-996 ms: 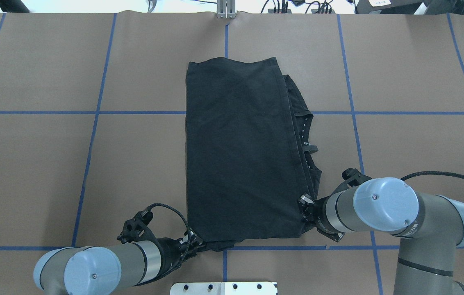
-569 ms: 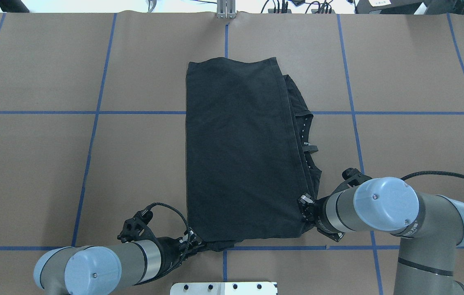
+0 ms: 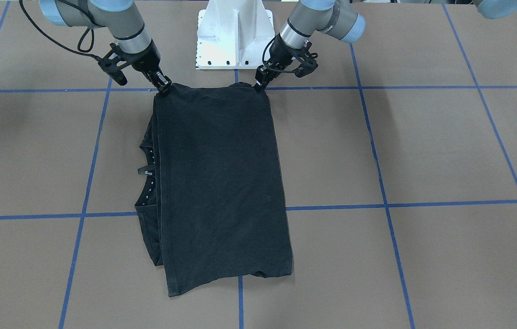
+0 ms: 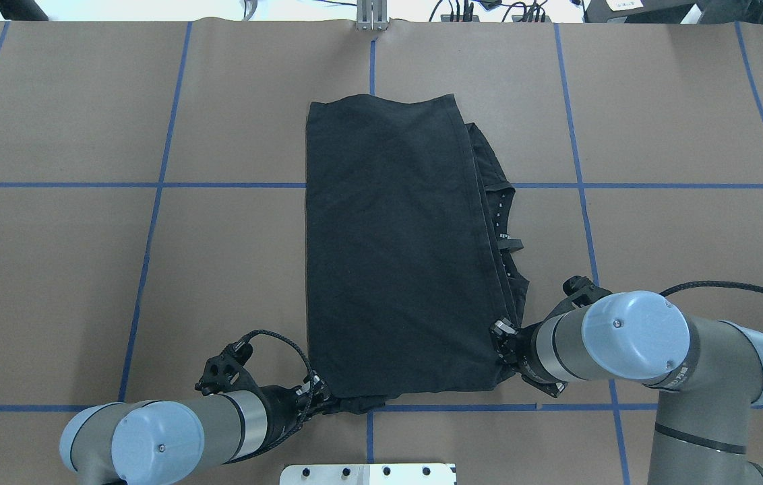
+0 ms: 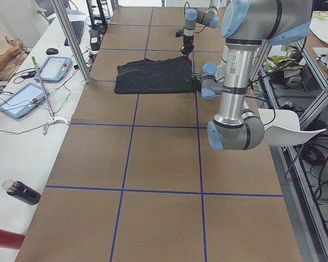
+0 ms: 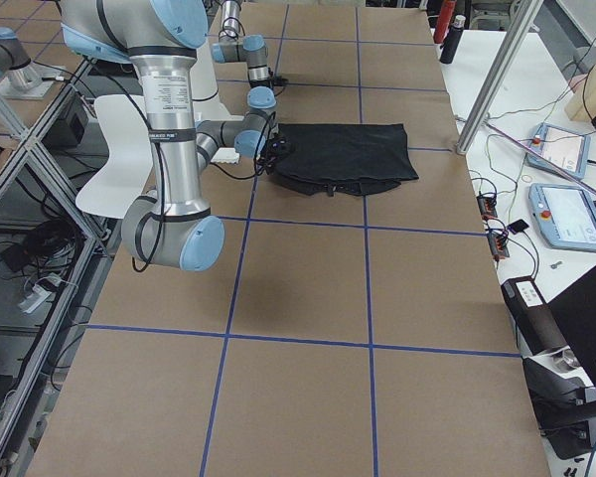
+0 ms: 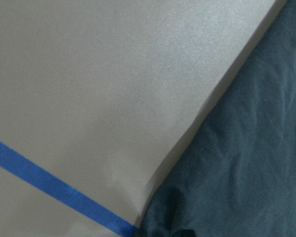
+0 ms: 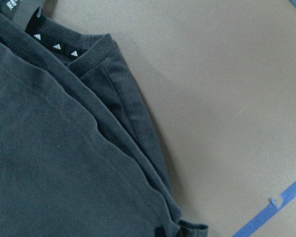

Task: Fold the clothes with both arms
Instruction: 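Hold both near corners of the shirt with the left and right grippers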

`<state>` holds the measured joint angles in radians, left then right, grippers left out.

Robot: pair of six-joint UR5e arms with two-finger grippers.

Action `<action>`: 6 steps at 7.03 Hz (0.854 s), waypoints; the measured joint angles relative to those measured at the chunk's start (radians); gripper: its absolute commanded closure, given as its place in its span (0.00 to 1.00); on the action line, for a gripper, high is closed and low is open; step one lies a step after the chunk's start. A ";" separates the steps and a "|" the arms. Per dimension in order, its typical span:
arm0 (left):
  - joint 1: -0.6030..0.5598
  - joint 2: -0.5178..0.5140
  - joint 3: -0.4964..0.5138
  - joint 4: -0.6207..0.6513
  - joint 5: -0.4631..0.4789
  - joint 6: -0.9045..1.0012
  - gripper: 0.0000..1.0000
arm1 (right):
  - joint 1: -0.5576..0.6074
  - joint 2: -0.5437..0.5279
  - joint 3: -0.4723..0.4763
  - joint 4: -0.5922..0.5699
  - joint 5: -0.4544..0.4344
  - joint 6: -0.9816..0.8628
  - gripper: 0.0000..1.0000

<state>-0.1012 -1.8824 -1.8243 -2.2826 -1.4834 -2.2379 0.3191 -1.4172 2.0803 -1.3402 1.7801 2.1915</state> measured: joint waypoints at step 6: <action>-0.021 0.000 -0.065 0.003 -0.005 0.008 1.00 | 0.002 -0.005 0.011 0.000 0.001 0.001 1.00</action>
<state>-0.1218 -1.8820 -1.8898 -2.2794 -1.4887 -2.2297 0.3210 -1.4223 2.0917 -1.3400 1.7813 2.1921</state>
